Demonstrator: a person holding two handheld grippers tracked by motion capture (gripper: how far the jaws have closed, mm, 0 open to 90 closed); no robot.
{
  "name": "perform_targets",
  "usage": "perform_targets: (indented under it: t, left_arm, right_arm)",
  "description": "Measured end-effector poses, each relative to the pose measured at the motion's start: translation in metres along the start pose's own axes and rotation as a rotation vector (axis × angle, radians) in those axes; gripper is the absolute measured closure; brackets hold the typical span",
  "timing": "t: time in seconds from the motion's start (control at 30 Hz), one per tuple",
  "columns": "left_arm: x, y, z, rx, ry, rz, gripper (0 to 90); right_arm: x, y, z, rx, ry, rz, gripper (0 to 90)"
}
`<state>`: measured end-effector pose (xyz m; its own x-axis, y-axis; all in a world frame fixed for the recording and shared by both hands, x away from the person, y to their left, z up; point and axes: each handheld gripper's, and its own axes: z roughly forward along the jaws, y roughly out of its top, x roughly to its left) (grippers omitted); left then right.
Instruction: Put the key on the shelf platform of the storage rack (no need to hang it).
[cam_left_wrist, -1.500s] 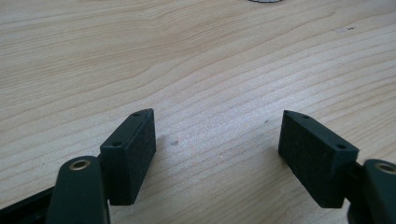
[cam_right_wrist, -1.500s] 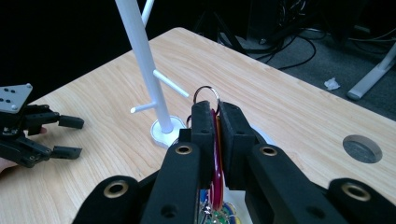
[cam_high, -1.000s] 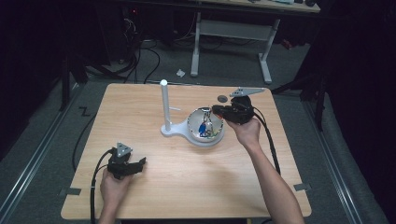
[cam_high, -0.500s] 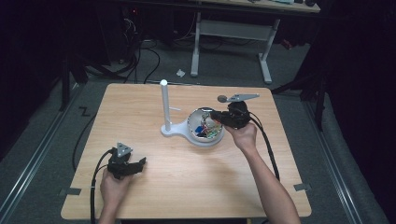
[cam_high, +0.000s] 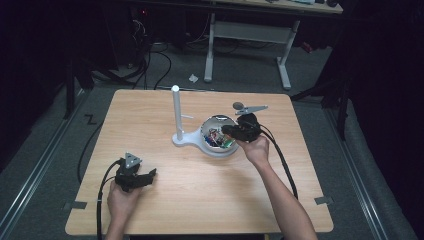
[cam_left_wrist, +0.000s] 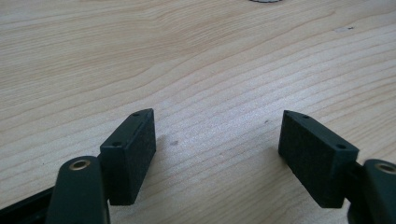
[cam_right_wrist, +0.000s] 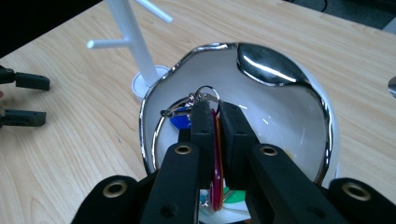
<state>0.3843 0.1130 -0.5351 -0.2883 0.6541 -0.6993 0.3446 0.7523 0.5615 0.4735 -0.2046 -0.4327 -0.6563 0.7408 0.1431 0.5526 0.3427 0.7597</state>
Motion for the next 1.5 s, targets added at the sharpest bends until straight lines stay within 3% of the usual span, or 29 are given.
perform_targets:
  t: [0.47, 0.6, 0.87, 1.17, 1.37, 1.5]
  left_arm:
    - [0.000, 0.000, 0.000, 0.000, 0.002, -0.004, 27.8]
    - [0.000, 0.000, 0.000, 0.001, 0.001, -0.006, 27.8]
    - [0.000, 0.000, 0.000, 0.001, 0.001, -0.003, 27.8]
    - [0.000, 0.000, 0.000, 0.000, 0.001, -0.003, 27.8]
    - [0.000, 0.000, 0.000, 0.000, 0.001, -0.004, 27.8]
    - [0.000, 0.000, 0.000, -0.001, 0.001, -0.002, 27.8]
  right_arm:
    - [-0.004, -0.009, 0.015, 0.027, -0.028, 0.014, 84.2]
    - [-0.003, -0.008, 0.015, 0.024, -0.047, 0.011, 75.7]
    - [-0.001, -0.005, -0.001, -0.011, -0.075, 0.009, 57.9]
    - [-0.003, -0.002, -0.017, -0.039, -0.091, 0.007, 52.4]
    - [-0.003, -0.006, -0.036, -0.086, -0.129, 0.011, 50.4]
    - [-0.005, -0.010, -0.049, -0.084, -0.143, 0.015, 49.4]
